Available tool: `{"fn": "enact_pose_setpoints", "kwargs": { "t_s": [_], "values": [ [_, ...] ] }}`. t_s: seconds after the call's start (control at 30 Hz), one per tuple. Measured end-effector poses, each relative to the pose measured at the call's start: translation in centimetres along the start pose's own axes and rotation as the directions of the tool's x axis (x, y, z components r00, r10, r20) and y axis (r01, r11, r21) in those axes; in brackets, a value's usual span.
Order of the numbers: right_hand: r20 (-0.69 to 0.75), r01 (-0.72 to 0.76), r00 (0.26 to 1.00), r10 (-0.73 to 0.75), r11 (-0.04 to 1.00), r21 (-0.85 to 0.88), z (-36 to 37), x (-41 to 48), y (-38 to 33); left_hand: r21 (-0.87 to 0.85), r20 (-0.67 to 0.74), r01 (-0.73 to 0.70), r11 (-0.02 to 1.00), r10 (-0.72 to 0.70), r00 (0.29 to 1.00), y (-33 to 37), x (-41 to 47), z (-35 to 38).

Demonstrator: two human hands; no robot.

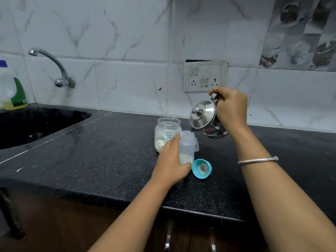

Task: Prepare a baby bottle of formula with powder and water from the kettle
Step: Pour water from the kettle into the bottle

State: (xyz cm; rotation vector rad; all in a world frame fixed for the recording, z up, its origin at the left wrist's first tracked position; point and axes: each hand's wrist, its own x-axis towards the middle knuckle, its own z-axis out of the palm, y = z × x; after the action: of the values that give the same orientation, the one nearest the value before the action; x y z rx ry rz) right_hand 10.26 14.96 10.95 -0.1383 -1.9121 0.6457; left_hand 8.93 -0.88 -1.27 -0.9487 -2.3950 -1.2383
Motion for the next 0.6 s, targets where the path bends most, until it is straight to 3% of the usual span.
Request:
{"fn": "enact_pose_setpoints", "kwargs": {
  "t_s": [0.6],
  "values": [
    [0.007,0.016,1.000,-0.016,1.000,-0.026,-0.23,-0.04,-0.40,-0.005,-0.009,0.004,1.000,-0.004,1.000,-0.15,0.05,0.06]
  ]
}}
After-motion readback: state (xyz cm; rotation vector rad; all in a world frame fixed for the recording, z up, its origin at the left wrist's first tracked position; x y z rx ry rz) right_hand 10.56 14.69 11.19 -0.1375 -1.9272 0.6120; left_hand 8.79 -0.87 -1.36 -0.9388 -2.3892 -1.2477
